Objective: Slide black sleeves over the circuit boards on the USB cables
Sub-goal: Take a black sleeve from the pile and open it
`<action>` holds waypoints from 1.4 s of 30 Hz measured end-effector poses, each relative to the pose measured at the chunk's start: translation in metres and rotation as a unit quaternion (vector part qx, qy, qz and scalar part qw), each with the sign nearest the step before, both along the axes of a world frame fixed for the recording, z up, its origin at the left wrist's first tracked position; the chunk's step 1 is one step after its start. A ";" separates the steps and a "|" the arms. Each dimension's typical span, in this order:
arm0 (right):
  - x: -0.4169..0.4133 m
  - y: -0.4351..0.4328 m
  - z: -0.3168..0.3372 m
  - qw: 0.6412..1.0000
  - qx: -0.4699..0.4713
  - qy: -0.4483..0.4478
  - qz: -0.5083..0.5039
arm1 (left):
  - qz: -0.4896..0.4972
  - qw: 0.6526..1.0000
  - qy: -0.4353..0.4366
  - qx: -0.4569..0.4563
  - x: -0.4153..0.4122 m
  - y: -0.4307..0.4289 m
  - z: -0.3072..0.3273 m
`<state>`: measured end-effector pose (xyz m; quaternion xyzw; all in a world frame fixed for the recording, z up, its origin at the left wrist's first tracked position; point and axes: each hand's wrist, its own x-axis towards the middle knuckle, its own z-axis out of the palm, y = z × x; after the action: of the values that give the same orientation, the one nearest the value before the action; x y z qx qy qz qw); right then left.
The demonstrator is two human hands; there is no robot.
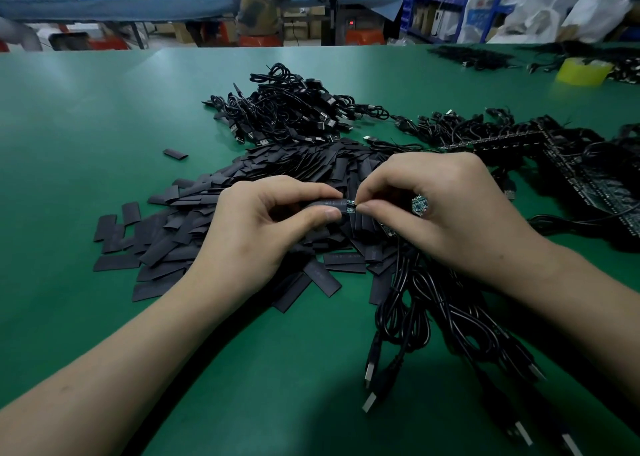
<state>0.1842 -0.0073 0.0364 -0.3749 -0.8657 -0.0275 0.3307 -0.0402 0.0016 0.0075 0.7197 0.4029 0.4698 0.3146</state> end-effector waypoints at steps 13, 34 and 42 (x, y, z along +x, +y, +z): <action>0.004 0.001 0.006 1.000 0.009 -0.022 0.009 | -0.013 0.998 -0.045 -0.035 0.001 0.000 0.001; -0.003 -0.003 0.005 0.965 -0.201 0.169 0.014 | -0.009 0.999 -0.044 -0.003 0.000 -0.001 0.002; 0.002 0.003 0.004 0.834 -0.462 0.288 0.091 | 0.015 0.997 0.022 0.079 0.001 -0.003 0.005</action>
<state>0.1867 -0.0040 0.0405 -0.3944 -0.6733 0.5152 0.3545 -0.0392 -0.0014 0.0124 0.7465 0.3818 0.4889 0.2407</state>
